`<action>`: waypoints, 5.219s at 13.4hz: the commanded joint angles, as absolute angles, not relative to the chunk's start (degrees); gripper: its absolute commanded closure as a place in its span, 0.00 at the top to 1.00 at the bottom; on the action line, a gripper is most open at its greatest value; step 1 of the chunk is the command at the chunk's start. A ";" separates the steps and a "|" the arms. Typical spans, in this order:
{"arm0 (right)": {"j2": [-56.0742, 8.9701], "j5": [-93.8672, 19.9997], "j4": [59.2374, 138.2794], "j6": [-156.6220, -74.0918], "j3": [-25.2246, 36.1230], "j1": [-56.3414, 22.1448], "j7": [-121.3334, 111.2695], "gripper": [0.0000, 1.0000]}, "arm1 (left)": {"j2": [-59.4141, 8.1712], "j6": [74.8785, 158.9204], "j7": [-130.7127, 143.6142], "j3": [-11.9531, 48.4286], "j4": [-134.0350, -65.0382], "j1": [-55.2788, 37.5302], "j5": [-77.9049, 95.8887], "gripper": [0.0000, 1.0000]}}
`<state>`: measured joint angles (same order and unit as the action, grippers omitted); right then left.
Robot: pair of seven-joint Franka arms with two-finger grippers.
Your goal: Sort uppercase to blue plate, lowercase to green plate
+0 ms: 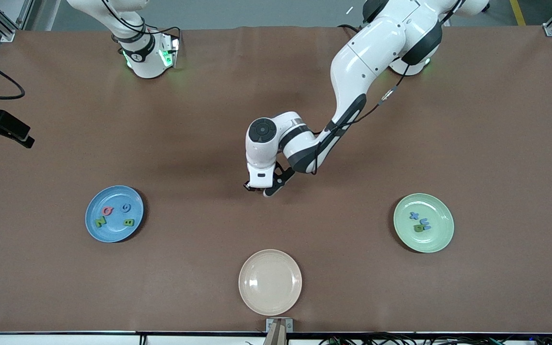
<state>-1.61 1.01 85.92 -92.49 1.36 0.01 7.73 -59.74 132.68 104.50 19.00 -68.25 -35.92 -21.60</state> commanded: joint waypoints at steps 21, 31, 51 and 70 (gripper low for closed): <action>-0.97 2.55 86.40 -93.34 0.88 0.00 8.53 1.00 | -45.97 117.51 75.62 17.67 -72.24 -17.69 -22.24 0.00; -0.97 2.55 86.40 -93.43 0.88 0.00 8.53 1.00 | -41.23 116.89 48.71 17.58 -81.90 -0.28 -22.50 0.00; -0.97 3.16 86.48 -93.60 0.79 -0.09 8.61 1.00 | -41.57 121.64 44.47 18.46 -91.67 8.35 -17.67 0.10; -0.97 3.08 86.48 -94.57 0.79 -0.17 9.23 1.00 | -34.81 121.20 38.52 18.63 -87.63 7.56 -18.81 1.00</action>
